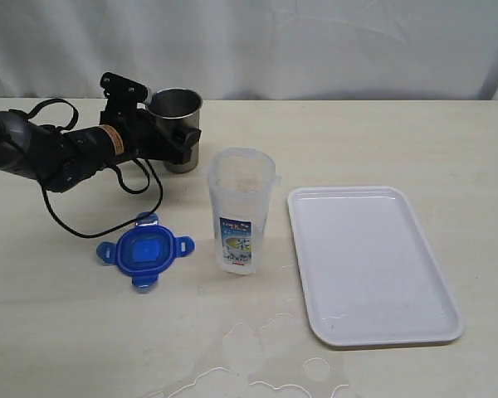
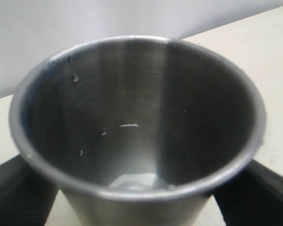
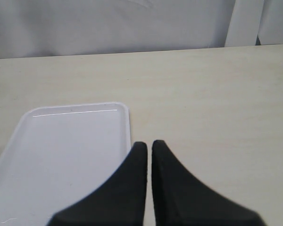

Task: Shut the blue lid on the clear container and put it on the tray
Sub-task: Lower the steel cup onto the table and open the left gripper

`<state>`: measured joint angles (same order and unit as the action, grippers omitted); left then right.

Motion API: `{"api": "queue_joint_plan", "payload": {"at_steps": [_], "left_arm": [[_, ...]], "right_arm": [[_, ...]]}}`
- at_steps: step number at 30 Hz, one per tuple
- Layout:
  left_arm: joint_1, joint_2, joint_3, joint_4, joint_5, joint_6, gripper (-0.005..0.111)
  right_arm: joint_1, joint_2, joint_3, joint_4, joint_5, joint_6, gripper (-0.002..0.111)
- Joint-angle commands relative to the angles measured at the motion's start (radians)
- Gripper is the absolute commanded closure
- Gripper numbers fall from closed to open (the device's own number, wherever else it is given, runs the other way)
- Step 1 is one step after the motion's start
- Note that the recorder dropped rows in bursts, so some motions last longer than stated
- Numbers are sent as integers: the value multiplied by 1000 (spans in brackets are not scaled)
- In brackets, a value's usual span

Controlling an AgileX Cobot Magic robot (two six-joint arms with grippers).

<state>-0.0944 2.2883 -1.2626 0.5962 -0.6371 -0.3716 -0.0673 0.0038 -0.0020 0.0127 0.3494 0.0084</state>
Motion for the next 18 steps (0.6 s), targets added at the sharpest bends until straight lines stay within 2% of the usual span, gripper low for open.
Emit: {"api": "queue_joint_plan", "payload": {"at_steps": [1, 8, 10, 13, 18], "left_arm": [[1, 1, -11, -14, -35, 4, 30], [1, -1, -11, 8, -32, 1, 29], [1, -1, -11, -8, -30, 1, 23], [1, -2, -11, -14, -30, 1, 3], [1, -2, -11, -9, -27, 1, 2]], "right_arm": [[1, -4, 2, 3, -4, -8, 104], [1, -4, 2, 3, -4, -8, 104], [1, -4, 2, 3, -4, -8, 104], [1, -4, 2, 3, -4, -8, 104], [1, -4, 2, 3, -4, -8, 104]]}}
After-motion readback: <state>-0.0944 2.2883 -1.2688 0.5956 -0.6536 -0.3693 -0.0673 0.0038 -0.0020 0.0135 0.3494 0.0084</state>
